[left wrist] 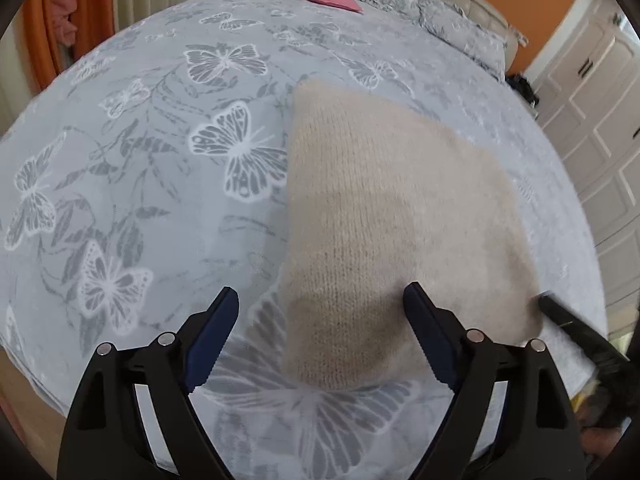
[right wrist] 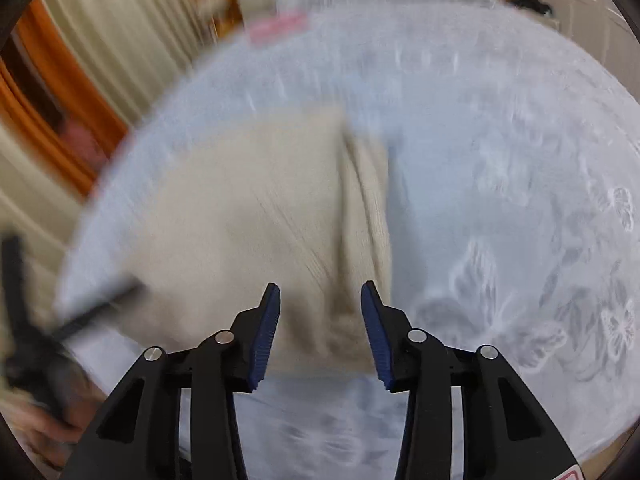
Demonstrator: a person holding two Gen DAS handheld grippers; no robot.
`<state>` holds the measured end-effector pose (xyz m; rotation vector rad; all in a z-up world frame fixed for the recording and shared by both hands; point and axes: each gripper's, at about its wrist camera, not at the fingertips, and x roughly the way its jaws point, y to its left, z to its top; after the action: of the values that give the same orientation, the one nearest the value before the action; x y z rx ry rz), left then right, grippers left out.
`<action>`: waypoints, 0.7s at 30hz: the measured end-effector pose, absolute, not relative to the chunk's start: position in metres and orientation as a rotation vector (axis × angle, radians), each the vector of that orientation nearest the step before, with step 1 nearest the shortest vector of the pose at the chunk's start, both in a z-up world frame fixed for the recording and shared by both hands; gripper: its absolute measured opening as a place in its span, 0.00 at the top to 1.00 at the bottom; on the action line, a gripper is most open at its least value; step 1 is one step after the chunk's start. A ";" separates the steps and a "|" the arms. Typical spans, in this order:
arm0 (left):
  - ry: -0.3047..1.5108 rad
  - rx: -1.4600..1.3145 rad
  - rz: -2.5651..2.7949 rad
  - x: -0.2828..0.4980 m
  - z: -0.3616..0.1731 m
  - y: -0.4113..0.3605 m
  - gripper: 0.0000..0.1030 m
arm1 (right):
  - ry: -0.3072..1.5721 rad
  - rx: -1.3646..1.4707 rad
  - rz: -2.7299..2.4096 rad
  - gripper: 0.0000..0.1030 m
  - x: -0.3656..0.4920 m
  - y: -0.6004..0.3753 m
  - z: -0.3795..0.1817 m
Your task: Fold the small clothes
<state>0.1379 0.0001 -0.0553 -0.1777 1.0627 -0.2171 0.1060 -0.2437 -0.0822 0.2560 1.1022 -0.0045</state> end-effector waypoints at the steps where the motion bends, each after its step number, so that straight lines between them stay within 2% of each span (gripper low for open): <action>1: 1.063 -0.151 -0.209 0.138 -0.056 -0.003 0.17 | 1.078 0.249 -0.006 0.61 0.101 -0.245 -0.077; 8: 1.047 -0.106 -0.193 0.134 -0.054 -0.006 0.17 | 0.976 0.202 -0.070 0.57 0.067 -0.252 -0.048; 13: 1.041 -0.107 -0.179 0.123 -0.050 -0.005 0.17 | 0.983 0.216 -0.141 0.38 0.045 -0.272 -0.047; 17: 1.033 -0.094 -0.173 0.109 -0.046 -0.007 0.17 | 1.006 0.303 -0.169 0.31 0.028 -0.287 -0.053; 19: 1.022 -0.079 -0.166 0.102 -0.043 -0.009 0.16 | 1.004 0.336 -0.177 0.24 0.022 -0.291 -0.054; 21: 1.002 -0.051 -0.154 0.093 -0.040 -0.013 0.14 | 1.006 0.363 -0.172 0.22 0.017 -0.292 -0.057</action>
<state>0.0926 -0.0130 -0.0396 -0.0514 1.0019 -0.1539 0.0166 -0.2917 -0.0569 0.3634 1.0058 -0.1724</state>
